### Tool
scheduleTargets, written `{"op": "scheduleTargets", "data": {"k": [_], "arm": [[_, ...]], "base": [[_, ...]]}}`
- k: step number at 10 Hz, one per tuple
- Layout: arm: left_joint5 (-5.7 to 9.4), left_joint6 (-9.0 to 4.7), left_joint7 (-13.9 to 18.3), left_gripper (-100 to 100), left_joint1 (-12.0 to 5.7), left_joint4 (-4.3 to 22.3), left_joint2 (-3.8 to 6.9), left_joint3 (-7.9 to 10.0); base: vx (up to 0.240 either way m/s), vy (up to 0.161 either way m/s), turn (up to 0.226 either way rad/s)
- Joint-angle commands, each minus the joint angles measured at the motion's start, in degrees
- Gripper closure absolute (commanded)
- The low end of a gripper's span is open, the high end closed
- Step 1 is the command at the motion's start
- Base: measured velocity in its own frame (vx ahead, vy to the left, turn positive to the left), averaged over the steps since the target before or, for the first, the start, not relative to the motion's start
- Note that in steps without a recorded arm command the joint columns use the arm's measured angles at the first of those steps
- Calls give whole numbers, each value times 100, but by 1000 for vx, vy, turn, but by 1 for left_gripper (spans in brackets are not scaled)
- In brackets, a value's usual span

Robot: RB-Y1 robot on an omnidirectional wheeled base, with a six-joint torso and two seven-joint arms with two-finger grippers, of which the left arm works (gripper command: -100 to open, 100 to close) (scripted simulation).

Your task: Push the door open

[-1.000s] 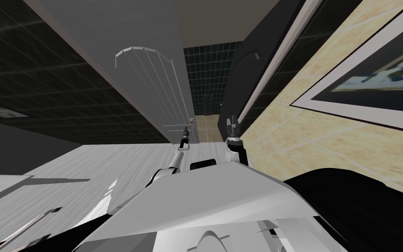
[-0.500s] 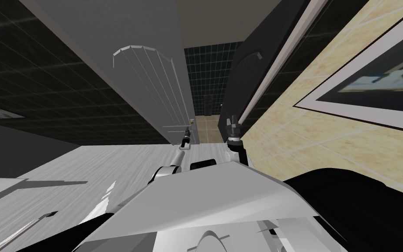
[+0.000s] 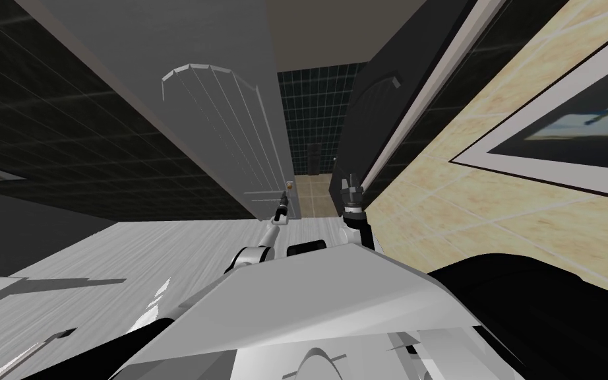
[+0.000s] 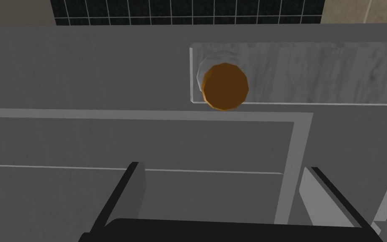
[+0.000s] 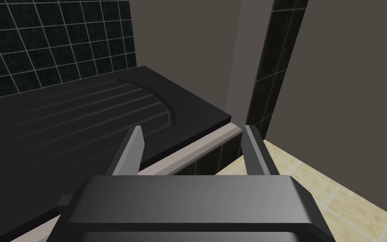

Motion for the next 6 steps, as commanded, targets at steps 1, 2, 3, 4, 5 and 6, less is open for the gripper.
{"op": "scheduleTargets", "data": {"k": [1,2,3,4,5,6], "arm": [[4,-39,16,-100,11,34,154,1],[7,-44,14,-100,11,40,200,10],[10,-50,11,-100,12,45,228,20],[12,-53,10,-100,12,48,235,25],[15,-58,8,-100,13,54,230,35],[18,-64,6,-100,14,60,203,44]], "base": [[175,-22,-24],[177,-48,-19],[166,-29,-18],[168,-17,-17],[174,-30,-22],[185,-30,-19]]}}
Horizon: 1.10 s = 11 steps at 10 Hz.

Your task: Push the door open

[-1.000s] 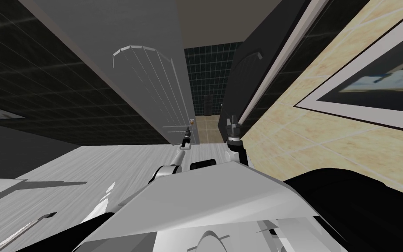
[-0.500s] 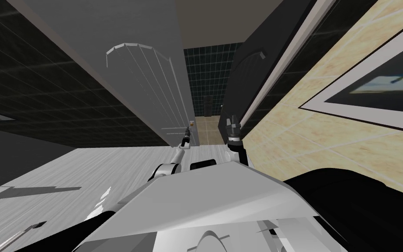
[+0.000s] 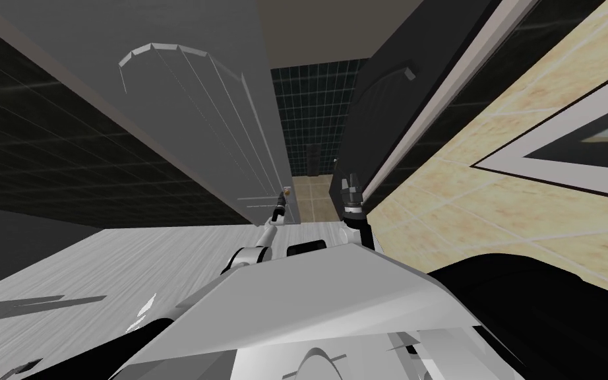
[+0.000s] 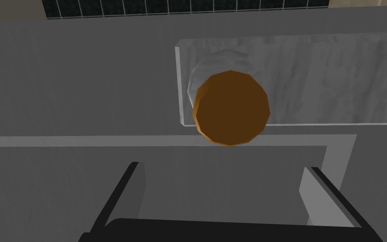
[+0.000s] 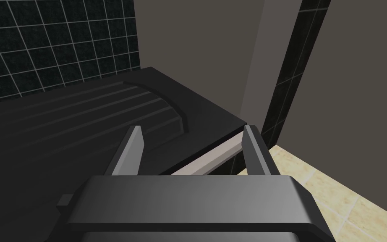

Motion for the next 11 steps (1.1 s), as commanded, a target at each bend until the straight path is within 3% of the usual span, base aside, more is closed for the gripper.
{"op": "scheduleTargets", "data": {"k": [1,3,4,5,10,11], "arm": [[5,-14,-2,-100,-2,16,-55,15],[12,-25,-7,-100,0,27,-239,34],[8,-9,-14,-100,14,-3,-191,29],[8,-9,-14,100,14,-3,-191,29],[8,-9,-14,100,14,-3,-191,29],[31,0,-41,100,7,-2,-85,106]], "base": [[189,-46,-26],[204,-46,-18],[81,-13,-3],[-7,0,8],[-12,2,-4],[107,-49,5]]}}
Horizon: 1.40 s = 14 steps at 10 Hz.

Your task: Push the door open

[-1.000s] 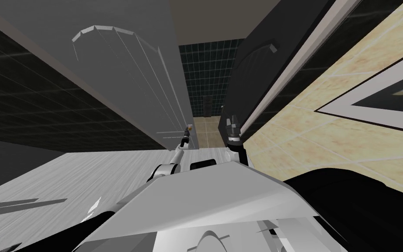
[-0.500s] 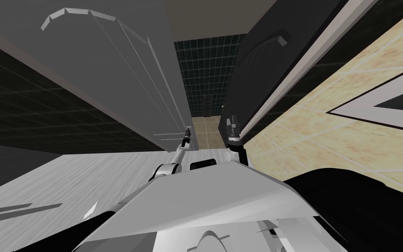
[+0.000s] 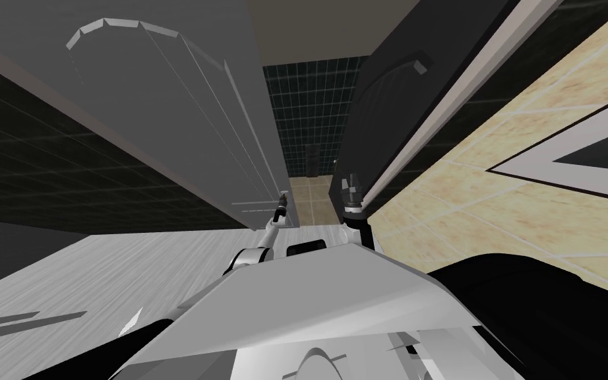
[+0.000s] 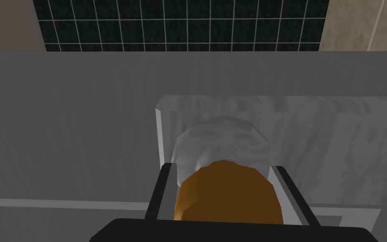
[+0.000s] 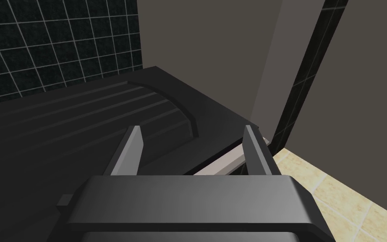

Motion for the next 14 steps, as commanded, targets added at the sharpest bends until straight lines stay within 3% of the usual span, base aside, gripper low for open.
{"op": "scheduleTargets", "data": {"k": [1,3,7,14], "arm": [[34,-35,-39,100,-75,61,113,113],[46,-34,-52,100,-74,63,155,152],[119,-25,-127,100,-66,71,346,385],[231,-12,-243,100,-55,84,517,745]], "base": [[166,-91,45],[132,-95,45],[179,-88,36],[154,-93,77]]}}
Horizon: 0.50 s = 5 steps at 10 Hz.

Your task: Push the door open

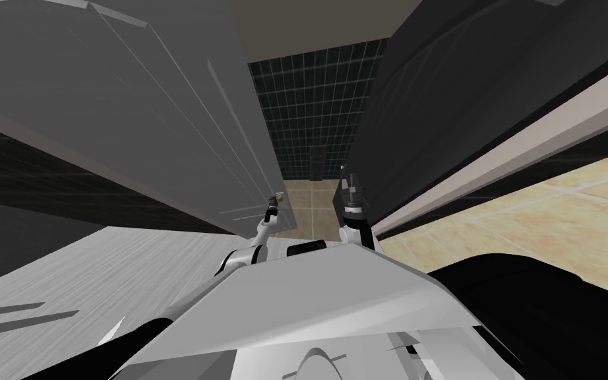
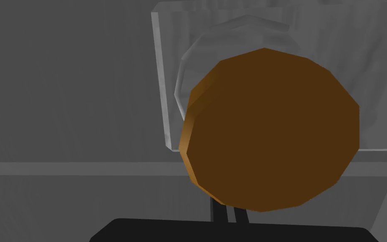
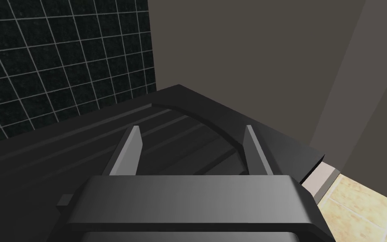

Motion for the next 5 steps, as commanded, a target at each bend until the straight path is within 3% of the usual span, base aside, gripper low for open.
{"op": "scheduleTargets", "data": {"k": [1,5], "arm": [[3,12,16,-100,-3,-6,-8,-20],[8,33,47,-100,-8,-18,-63,-58]], "base": [[-82,-69,45],[-199,-16,2]]}}
